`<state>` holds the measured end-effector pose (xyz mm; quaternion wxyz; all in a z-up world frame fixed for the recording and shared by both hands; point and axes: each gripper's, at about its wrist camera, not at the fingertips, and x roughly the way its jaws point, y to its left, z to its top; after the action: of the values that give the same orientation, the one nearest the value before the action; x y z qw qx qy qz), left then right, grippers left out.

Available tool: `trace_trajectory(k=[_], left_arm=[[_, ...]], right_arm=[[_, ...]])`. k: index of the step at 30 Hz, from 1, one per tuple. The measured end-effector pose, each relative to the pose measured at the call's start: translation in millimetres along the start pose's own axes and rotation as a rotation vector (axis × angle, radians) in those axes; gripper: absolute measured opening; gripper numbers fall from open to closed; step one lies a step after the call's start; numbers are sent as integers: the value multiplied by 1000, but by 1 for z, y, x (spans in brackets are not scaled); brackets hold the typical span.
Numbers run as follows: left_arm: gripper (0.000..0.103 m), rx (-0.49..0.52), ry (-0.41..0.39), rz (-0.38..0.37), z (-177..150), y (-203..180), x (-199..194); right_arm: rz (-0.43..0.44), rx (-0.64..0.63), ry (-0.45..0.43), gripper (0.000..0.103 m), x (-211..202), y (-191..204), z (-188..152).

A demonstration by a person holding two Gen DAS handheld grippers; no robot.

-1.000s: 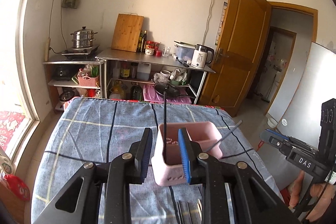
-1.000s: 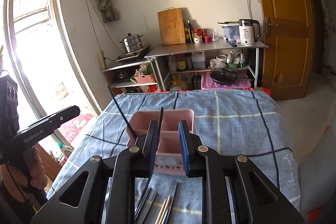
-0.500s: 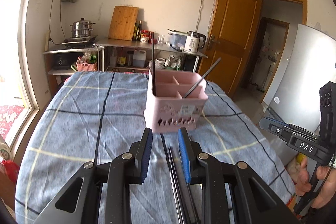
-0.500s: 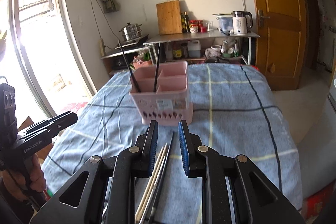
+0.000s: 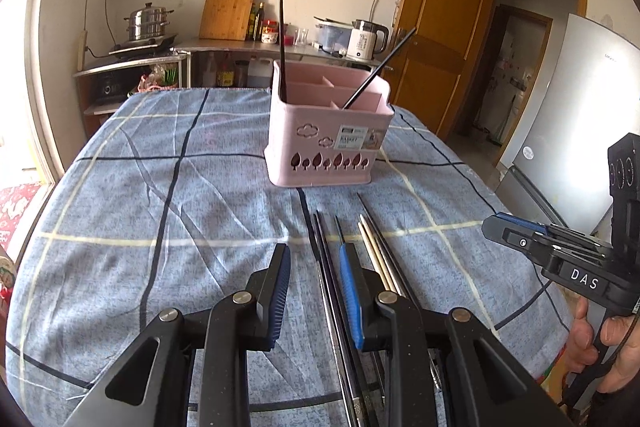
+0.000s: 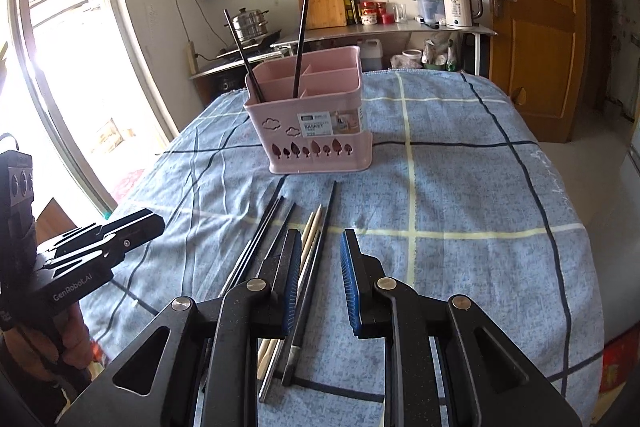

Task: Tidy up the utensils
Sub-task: 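Lower the chopsticks into the basket and open both tools, then grasp a black chopstick with the left tool while the right tool grasps another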

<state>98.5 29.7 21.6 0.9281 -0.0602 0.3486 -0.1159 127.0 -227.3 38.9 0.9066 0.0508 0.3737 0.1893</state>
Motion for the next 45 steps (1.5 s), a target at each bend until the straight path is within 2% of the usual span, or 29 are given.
trace_trajectory(k=[9, 17, 23, 30, 33, 35, 40, 45], left_arm=[[25, -1, 48, -3, -1, 5, 29], [25, -22, 81, -2, 8, 16, 57], [25, -34, 93, -8, 13, 20, 69], [25, -40, 120, -9, 18, 22, 89], [25, -42, 142, -9, 18, 22, 101], [25, -44, 158, -11, 17, 21, 110], [25, -23, 198, 8, 15, 16, 131], [28, 7, 193, 33, 16, 9, 137]], right_arm=[[-9, 2, 60, 21, 33, 0, -2], [-12, -5, 116, 21, 76, 2, 9], [-24, -8, 168, 14, 112, -1, 19], [-16, 9, 219, 12, 143, -8, 22], [-6, 8, 233, 12, 149, -11, 21], [-15, -7, 233, 8, 149, -10, 21], [-11, -9, 233, 8, 144, -12, 16], [-2, 12, 230, 8, 137, -20, 10]])
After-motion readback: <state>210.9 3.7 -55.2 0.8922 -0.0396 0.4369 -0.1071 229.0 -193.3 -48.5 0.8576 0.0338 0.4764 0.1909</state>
